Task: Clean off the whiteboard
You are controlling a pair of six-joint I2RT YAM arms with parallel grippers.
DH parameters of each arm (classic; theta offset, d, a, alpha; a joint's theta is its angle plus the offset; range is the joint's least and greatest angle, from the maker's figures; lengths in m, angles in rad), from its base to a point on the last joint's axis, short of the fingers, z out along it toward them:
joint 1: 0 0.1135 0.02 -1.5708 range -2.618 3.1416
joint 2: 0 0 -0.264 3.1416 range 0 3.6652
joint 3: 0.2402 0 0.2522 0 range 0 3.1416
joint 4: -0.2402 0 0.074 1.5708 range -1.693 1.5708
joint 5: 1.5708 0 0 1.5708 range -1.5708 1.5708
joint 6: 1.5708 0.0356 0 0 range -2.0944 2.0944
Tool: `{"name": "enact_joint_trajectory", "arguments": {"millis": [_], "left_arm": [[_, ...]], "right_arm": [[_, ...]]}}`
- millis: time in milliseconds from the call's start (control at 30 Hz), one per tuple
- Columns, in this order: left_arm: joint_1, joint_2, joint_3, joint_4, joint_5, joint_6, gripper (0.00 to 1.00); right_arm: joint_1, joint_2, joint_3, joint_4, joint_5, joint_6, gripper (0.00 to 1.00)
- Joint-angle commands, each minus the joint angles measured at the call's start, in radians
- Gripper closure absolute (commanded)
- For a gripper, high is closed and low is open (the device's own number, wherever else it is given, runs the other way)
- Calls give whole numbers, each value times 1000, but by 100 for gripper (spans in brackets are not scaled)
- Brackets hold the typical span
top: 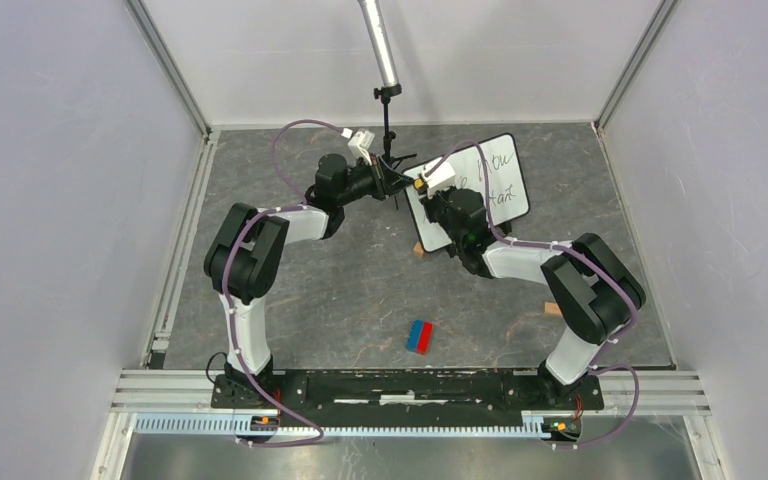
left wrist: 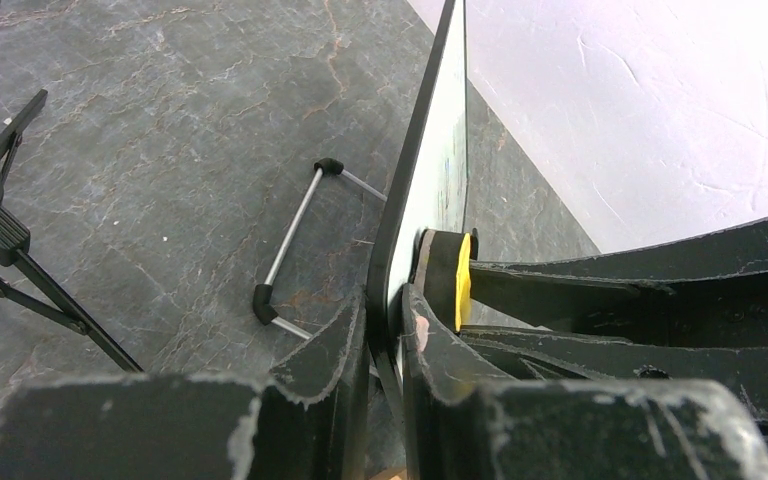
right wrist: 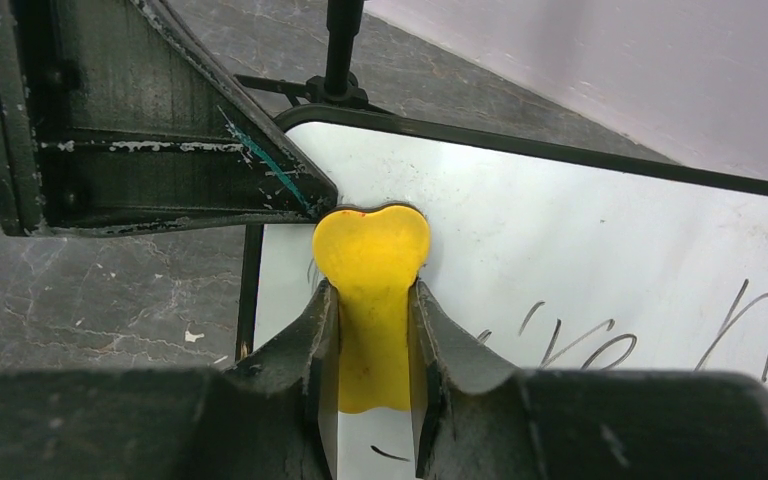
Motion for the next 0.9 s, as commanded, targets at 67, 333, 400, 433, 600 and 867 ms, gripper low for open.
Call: {"name": "enact_joint_trajectory", "arguments": {"millis": [67,333,400,433,600,867], "left_arm": [[-10,-12,0,17,10,103,98],[-10,-8,5,-4,22,114,98],[-10,-6,7,-4,23,114,98],[-10,-6,9,-6,22,114,98],[-10,-5,17,-16,19,118,98],[-10,-9,17,-26,23,128,98]], "right_arm": [[-69,22,-12,-68,58,113,91],[-145,20,-9,-130,53,146,91],[-137,20,-5,-131,27,137,91],[-124,22,-2,-137,27,131,91],[16,39,28,-169,73,15,91],[87,65,59,-179,123,-10,91]]}}
